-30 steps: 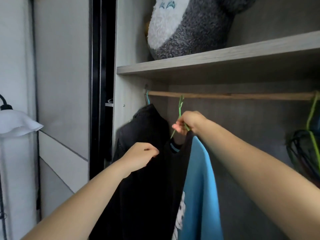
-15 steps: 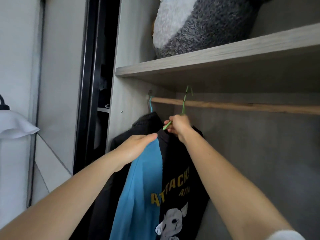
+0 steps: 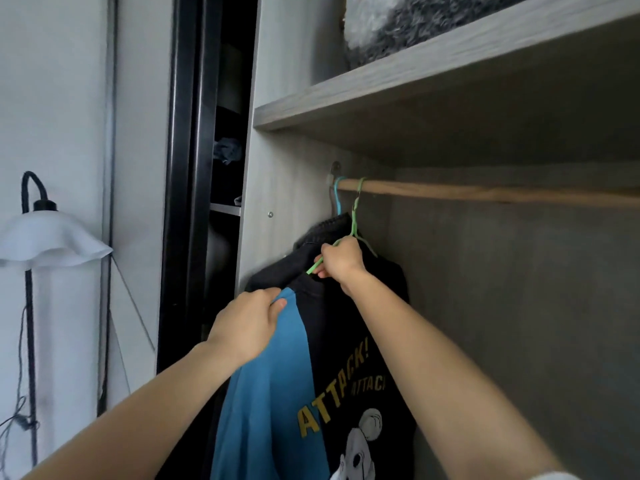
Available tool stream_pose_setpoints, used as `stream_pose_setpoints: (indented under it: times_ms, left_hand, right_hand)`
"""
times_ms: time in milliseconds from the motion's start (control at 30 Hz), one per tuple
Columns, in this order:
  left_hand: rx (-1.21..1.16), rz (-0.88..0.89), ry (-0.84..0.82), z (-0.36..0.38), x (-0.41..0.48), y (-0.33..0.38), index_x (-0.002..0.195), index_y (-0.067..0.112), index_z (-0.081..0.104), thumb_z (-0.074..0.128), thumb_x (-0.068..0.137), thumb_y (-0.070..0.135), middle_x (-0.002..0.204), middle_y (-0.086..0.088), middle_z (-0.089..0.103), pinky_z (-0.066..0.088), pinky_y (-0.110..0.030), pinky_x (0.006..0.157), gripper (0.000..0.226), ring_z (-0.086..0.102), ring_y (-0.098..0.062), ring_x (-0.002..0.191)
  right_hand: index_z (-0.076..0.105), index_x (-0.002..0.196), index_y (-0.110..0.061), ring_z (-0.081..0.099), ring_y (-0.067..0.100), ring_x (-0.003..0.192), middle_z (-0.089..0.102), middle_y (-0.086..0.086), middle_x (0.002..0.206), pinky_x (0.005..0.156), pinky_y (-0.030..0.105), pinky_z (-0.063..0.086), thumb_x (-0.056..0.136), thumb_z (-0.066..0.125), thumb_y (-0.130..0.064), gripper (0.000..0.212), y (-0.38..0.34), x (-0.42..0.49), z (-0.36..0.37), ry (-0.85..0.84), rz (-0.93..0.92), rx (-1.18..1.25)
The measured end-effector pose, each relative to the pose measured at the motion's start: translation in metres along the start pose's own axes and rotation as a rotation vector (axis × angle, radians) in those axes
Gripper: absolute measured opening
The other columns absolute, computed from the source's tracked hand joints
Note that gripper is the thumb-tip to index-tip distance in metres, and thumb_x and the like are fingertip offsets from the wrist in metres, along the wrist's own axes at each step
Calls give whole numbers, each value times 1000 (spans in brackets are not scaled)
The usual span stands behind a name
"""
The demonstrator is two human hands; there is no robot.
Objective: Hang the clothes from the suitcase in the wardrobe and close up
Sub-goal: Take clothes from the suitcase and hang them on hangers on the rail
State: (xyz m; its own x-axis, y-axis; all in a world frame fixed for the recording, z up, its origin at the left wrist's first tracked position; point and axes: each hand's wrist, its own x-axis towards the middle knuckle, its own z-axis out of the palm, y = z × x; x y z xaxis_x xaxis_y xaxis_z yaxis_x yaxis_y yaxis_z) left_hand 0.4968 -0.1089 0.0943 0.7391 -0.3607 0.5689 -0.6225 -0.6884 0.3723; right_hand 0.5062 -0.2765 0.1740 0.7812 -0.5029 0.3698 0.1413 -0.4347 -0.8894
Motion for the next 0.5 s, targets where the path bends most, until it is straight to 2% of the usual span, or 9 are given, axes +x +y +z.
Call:
stream_pose_setpoints:
  times_ms: [100, 200, 267, 333, 400, 500]
  left_hand:
    - [20, -37, 33, 5, 11, -6, 104, 25, 60, 36, 102, 41, 84, 0, 65, 45, -32, 66, 28, 61, -24, 82]
    - [-16, -98, 92, 15, 17, -21, 116, 28, 58, 37, 101, 41, 93, -3, 69, 52, -36, 73, 29, 64, -28, 89]
    - [-108, -139, 138, 25, 11, -31, 128, 29, 52, 40, 101, 36, 102, -4, 69, 53, -41, 79, 31, 64, -29, 94]
    - [-204, -105, 191, 36, -3, -34, 140, 29, 42, 42, 101, 28, 121, -5, 62, 51, -43, 88, 39, 62, -28, 106]
    - [-258, -68, 221, 45, -20, -33, 147, 28, 30, 44, 100, 25, 134, -4, 52, 50, -44, 90, 49, 59, -28, 109]
    - [-234, -90, 208, 47, -49, -32, 153, 30, 8, 44, 100, 25, 132, -2, 43, 51, -42, 76, 64, 60, -24, 88]
  right_hand:
    - [52, 66, -2, 56, 13, 38, 60, 11, 59, 43, 22, 50, 101, 44, -7, 36, 3, 11, 7, -13, -30, -6]
    - [51, 68, -3, 59, 20, 47, 62, 12, 61, 55, 32, 54, 102, 46, -11, 35, 9, 22, 22, 29, -43, 24]
    - [56, 85, 3, 63, 23, 50, 67, 18, 71, 56, 32, 54, 102, 46, -18, 29, 17, 24, 35, 82, -75, -24]
    - [54, 104, 3, 67, 34, 75, 68, 25, 91, 70, 37, 51, 103, 42, -28, 33, 26, 22, 42, 132, -124, -130]
    - [52, 114, 1, 62, 39, 97, 66, 25, 101, 77, 39, 43, 104, 39, -36, 41, 37, 14, 42, 170, -174, -221]
    - [48, 132, 1, 53, 36, 111, 60, 21, 115, 93, 41, 39, 100, 48, -36, 48, 53, -15, 45, 223, -312, -241]
